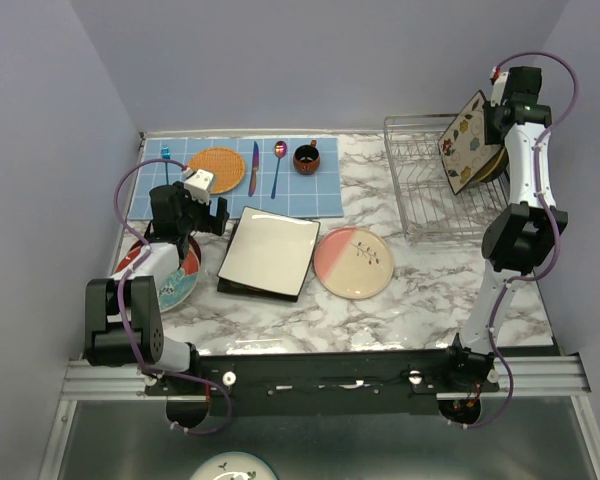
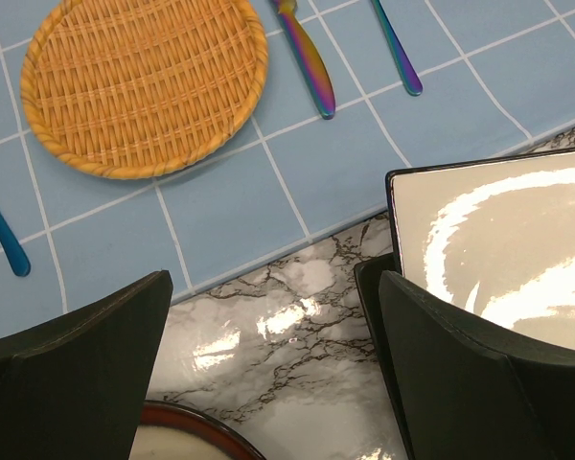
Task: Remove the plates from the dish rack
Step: Place the plate at the center of the board.
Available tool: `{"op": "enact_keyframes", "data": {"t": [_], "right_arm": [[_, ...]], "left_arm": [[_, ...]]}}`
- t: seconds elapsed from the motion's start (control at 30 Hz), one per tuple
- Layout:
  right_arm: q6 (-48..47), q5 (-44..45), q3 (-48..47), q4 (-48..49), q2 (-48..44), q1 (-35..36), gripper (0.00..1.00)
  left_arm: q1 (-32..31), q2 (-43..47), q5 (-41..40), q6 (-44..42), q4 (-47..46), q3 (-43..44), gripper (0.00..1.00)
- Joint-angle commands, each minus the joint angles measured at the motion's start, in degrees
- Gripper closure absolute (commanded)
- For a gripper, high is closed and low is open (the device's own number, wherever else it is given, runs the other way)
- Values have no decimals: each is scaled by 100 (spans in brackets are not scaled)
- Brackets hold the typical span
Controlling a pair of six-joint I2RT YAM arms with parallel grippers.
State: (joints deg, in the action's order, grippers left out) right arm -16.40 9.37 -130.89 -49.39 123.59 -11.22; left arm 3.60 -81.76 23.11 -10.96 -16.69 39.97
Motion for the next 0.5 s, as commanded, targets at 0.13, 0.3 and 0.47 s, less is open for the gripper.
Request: {"op": "enact_keyframes", "data": {"t": [0.13, 0.3, 0.47], "right_arm": [[50, -277, -42, -54, 78, -47, 63], [67, -356, 107, 17, 34, -55, 63], [93, -462, 107, -62, 77, -55, 63]], "left_arm": [[-34, 195, 194, -29, -19, -50, 2], [-34, 195, 246, -38, 25, -50, 2], [-34, 204, 535, -38, 113, 11, 2]]}}
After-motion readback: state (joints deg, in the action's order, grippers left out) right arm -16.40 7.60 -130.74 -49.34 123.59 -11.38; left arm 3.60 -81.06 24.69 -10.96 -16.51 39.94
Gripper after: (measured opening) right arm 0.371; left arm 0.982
